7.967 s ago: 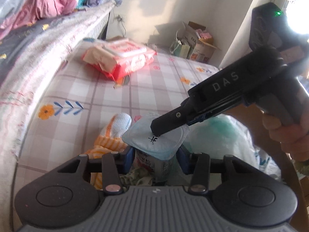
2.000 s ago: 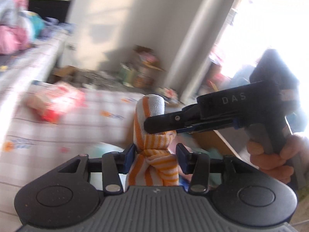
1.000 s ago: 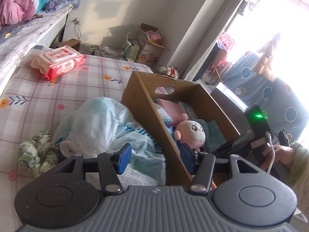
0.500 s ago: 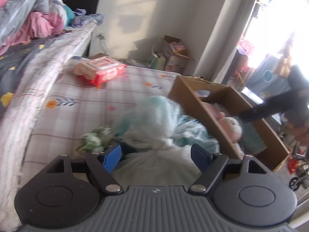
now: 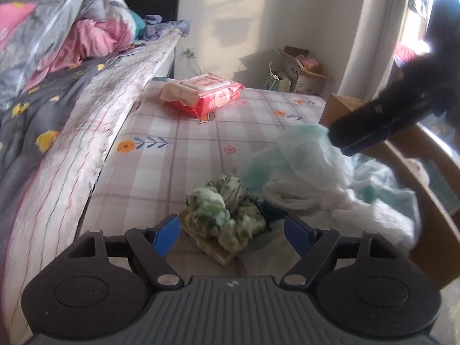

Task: Organize soft objects
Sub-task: 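Grasp the green scrunchie with the left gripper while the right gripper grasps the gold packet, then carry the scrunchie with the left gripper into the box and release it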

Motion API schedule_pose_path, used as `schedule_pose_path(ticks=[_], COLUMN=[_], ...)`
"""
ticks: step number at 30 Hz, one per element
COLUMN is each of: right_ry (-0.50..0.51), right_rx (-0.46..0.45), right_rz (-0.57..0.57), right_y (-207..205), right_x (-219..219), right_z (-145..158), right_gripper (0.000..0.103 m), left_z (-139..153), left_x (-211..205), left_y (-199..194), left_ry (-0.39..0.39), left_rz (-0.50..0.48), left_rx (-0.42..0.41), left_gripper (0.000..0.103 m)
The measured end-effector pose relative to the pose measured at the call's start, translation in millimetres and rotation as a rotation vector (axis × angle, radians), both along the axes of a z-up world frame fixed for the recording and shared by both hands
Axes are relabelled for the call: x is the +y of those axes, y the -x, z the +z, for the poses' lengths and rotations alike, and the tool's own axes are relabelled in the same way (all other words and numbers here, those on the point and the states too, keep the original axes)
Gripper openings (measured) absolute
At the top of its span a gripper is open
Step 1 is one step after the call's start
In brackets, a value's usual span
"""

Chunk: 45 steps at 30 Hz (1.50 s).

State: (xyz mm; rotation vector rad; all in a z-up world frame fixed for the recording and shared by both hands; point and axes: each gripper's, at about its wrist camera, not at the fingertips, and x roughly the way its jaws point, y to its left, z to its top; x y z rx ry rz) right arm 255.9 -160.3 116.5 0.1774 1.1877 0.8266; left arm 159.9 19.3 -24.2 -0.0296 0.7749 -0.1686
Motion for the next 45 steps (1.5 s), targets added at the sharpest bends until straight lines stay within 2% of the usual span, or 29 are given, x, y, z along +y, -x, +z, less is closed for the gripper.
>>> schedule_pose_path(ticks=[4,9,11,14,17,19,23,28,34,38,40,42,45], right_ry=[-0.014,-0.023,-0.022,-0.024,-0.029,-0.029,-0.001,0.128,0.33,0.434,0.444,0.457,0.401], right_rx=[0.039,0.069,0.08,0.09,0.097,0.095,0.065,0.004,-0.058,-0.074,-0.106,-0.139,-0.136], right_rz=[0.005,-0.004,-0.009,-0.014,-0.018,-0.016,0.019,0.164,0.331,0.401,0.421,0.43,0.387], right_y=[-11,-21,-24,-27,-30,-32,-34,-26,-19,-14,-9,-4,-5], right_x=[21,29,30,32,35,39,57,103,160,182,185,186,177], right_z=[-12,-24,-28,-33,-36,-36,-35,-45,-84,-111,-116,-114,-103], right_gripper=[0.066,0.066,0.066,0.066,0.066,0.066,0.066,0.066,0.067,0.068,0.069,0.057,0.054], left_z=[-23,-33,-35,-36,-34,-32,-21,-13,-7,-4,-2,0,5], left_x=[-10,-7,-4,4,18,28,51,86,111,118,118,116,114], left_y=[-36,-53,-54,-57,-57,-54,-38,-9,11,16,16,15,18], left_ry=[-0.064,-0.019,-0.005,0.027,0.081,0.11,0.128,0.145,0.138,0.14,0.141,0.139,0.141], left_rz=[-0.013,0.015,0.028,0.061,0.103,0.134,0.198,0.309,0.379,0.4,0.404,0.402,0.395], left_rx=[0.062,0.071,0.066,0.063,0.058,0.047,0.021,0.026,0.026,0.017,0.014,0.011,-0.006], left_gripper=[0.081,0.078,0.063,0.047,0.033,0.029,0.028,0.028,0.028,0.028,0.028,0.028,0.028])
